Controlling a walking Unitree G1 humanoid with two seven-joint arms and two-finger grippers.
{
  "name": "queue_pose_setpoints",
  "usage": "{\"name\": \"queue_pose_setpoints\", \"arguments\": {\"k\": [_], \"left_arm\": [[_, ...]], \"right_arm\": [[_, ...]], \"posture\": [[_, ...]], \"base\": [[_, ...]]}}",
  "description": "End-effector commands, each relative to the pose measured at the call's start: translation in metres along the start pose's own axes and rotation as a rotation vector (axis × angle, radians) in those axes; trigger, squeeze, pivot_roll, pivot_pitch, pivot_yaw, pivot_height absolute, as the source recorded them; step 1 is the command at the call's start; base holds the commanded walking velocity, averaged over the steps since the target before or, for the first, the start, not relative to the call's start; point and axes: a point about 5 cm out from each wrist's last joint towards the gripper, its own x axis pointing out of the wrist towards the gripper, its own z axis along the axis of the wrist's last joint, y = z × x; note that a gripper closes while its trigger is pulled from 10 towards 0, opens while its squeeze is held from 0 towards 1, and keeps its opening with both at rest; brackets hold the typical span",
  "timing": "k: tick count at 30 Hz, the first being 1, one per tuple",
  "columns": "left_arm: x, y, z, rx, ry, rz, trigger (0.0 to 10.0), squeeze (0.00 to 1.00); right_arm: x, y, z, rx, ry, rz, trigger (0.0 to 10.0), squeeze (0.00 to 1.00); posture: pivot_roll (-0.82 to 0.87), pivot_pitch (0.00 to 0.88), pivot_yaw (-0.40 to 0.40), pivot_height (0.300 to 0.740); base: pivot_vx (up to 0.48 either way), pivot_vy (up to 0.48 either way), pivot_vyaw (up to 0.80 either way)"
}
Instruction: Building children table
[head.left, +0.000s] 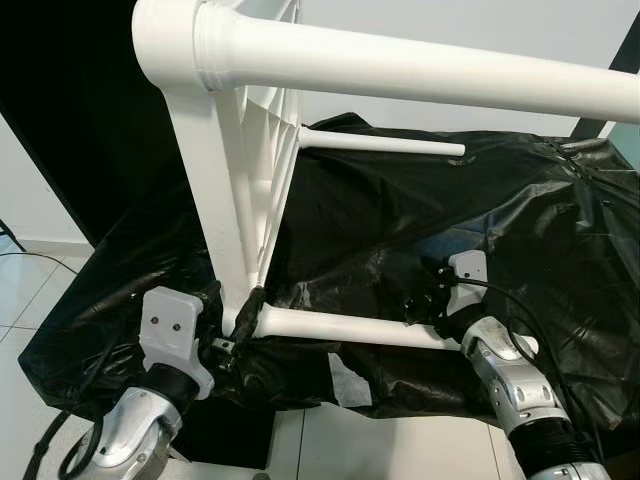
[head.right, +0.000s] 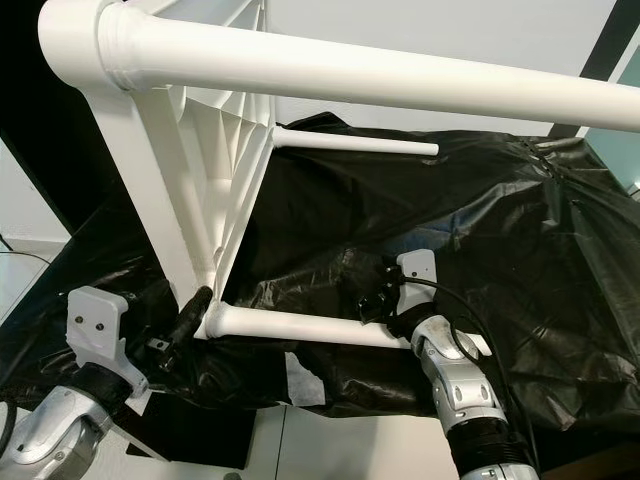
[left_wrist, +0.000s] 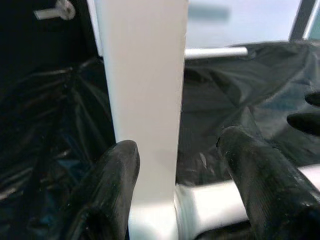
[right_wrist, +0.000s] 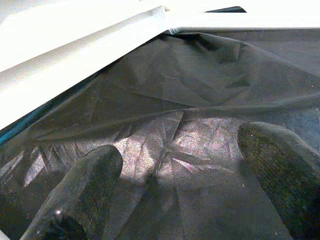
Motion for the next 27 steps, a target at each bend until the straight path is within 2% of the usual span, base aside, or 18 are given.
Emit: {"name": "queue_pose_setpoints", "arguments": {"k": [1, 4, 7, 11, 12, 14, 15, 18, 25, 27], "left_arm": [[-0.01, -0.016, -0.002, -0.021, 0.047, -0.385, 10.0, 0.0], [-0.014, -0.018, -0.008, -0.037, 0.094, -0.425, 10.0, 0.0], [-0.014, -0.018, -0.008, -0.037, 0.094, -0.425, 10.0, 0.0], [-0.011, -0.026, -0.014, -0.095, 0.133, -0.485, 10.0, 0.0], [-0.01, -0.033, -0.017, -0.118, 0.158, -0.531, 10.0, 0.0], [-0.01, -0.035, -0.018, -0.122, 0.167, -0.544, 10.0, 0.0], [-0.009, -0.037, -0.02, -0.132, 0.174, -0.554, 10.0, 0.0], [-0.008, -0.04, -0.023, -0.144, 0.19, -0.573, 10.0, 0.0], [0.003, -0.037, -0.025, -0.136, 0.166, -0.532, 10.0, 0.0], [0.01, -0.033, -0.028, -0.126, 0.153, -0.5, 10.0, 0.0]], "right_arm": [[0.002, 0.001, -0.001, -0.015, 0.004, 0.007, 10.0, 0.0], [0.003, 0.003, 0.0, -0.025, -0.001, 0.01, 10.0, 0.0], [0.003, 0.003, 0.0, -0.025, -0.001, 0.01, 10.0, 0.0], [0.003, 0.007, 0.005, -0.062, -0.023, -0.016, 10.0, 0.0], [0.002, 0.007, 0.009, -0.127, -0.043, -0.068, 10.0, 0.0], [0.001, 0.006, 0.01, -0.162, -0.052, -0.094, 10.0, 0.0], [0.0, 0.005, 0.015, -0.222, -0.075, -0.139, 10.0, 0.0], [-0.004, 0.006, 0.027, -0.322, -0.144, -0.212, 10.0, 0.0], [-0.008, 0.018, 0.056, -0.348, -0.283, -0.242, 10.0, 0.0], [-0.01, 0.02, 0.069, -0.411, -0.331, -0.267, 10.0, 0.0]], "posture": [[0.11, 0.0, -0.025, 0.74], [0.11, 0.0, -0.023, 0.74], [0.11, 0.0, -0.023, 0.74], [0.09, 0.0, -0.016, 0.74], [0.08, 0.0, -0.014, 0.74], [0.08, 0.0, -0.014, 0.74], [0.07, 0.0, -0.011, 0.74], [0.06, 0.0, -0.007, 0.74], [0.04, 0.0, 0.0, 0.74], [0.03, 0.0, 0.001, 0.74]], "base": [[0.0, 0.0, 0.0], [0.0, 0.0, 0.0], [0.0, 0.0, 0.0], [0.0, 0.0, 0.0], [0.0, 0.0, 0.0], [0.0, 0.0, 0.0], [0.0, 0.0, 0.0], [0.0, 0.0, 0.0], [0.0, 0.0, 0.0], [0.0, 0.0, 0.0]]}}
